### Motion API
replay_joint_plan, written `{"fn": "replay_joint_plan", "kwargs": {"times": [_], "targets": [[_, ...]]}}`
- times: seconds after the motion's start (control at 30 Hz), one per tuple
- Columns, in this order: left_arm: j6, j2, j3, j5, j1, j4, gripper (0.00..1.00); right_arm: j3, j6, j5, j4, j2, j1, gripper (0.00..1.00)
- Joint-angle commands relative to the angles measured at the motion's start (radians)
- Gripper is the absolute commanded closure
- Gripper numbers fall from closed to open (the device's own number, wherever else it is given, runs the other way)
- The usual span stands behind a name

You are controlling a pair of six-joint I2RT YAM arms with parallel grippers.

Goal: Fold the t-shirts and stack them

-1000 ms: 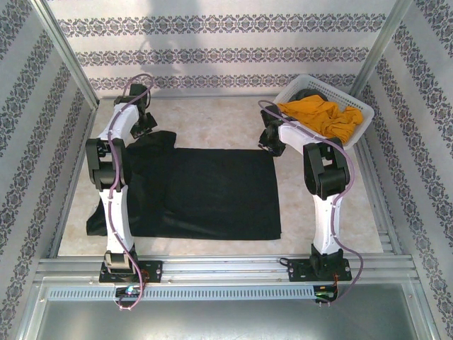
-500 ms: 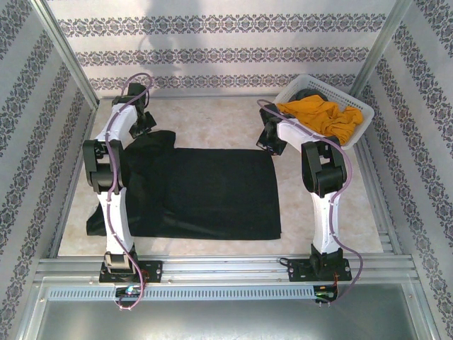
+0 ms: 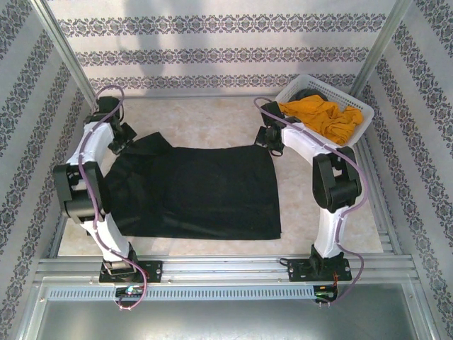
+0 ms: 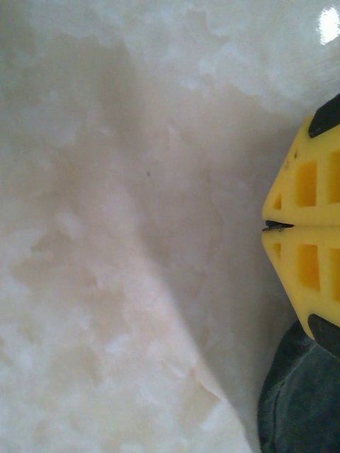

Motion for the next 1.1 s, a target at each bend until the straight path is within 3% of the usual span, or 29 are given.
{"fn": "replay_joint_plan", "kwargs": {"times": [0.0, 0.23, 0.6, 1.07], "targets": [[-0.047, -0.110, -0.075, 0.016, 0.017, 0.049, 1.00, -0.071, -0.031, -0.010, 0.033, -0.073, 0.016, 1.00], [-0.098, -0.331, -0.231, -0.037, 0.023, -0.007, 1.00, -0.227, -0.043, -0.025, 0.052, -0.214, 0.031, 1.00], [-0.176, -0.717, -0.524, -0.263, 0.023, -0.192, 1.00, -0.479, -0.035, -0.070, 0.042, -0.375, 0.048, 1.00], [-0.279, -0.863, -0.631, -0.341, 0.023, -0.342, 1.00, -0.573, -0.022, -0.070, -0.013, -0.436, 0.056, 1.00]]}}
